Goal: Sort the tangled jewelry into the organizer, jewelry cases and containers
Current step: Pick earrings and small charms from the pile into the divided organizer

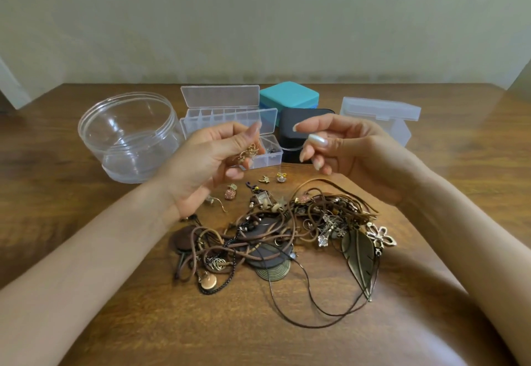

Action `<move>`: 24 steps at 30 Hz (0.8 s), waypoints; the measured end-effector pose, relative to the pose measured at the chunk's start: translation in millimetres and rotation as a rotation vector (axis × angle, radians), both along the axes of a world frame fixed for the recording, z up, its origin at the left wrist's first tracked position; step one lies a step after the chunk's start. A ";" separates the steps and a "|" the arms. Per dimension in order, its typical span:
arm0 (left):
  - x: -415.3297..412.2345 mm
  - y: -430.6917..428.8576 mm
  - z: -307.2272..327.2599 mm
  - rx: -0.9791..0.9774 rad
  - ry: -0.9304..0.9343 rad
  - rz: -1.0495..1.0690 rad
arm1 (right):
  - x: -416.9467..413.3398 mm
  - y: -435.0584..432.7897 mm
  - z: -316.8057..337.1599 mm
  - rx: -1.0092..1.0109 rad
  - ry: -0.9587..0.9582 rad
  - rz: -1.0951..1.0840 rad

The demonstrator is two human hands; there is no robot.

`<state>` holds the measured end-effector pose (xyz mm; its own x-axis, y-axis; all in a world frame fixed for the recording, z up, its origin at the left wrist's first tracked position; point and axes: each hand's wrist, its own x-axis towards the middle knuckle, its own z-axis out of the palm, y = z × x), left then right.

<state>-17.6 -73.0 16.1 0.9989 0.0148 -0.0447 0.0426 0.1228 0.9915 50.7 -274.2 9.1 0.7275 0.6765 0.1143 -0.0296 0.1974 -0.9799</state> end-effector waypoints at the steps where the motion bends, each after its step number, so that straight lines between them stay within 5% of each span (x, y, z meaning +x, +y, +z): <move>1: 0.6 1.7 0.8 0.032 0.009 0.017 | 0.8 -0.8 0.7 0.025 -0.007 -0.032; 6: 1.6 9.3 7.0 0.219 -0.036 0.084 | 4.5 -2.9 -1.7 -0.128 -0.119 -0.112; 12: -0.7 10.8 10.8 0.170 -0.028 0.021 | -3.5 5.0 -8.9 -0.425 -0.296 -0.066; 19: -7.6 3.8 12.4 0.076 -0.064 -0.168 | -5.7 5.9 -2.4 -0.109 0.035 0.232; 24: -11.3 0.2 16.7 0.133 -0.172 -0.135 | -7.8 6.1 -0.4 -0.249 -0.197 0.097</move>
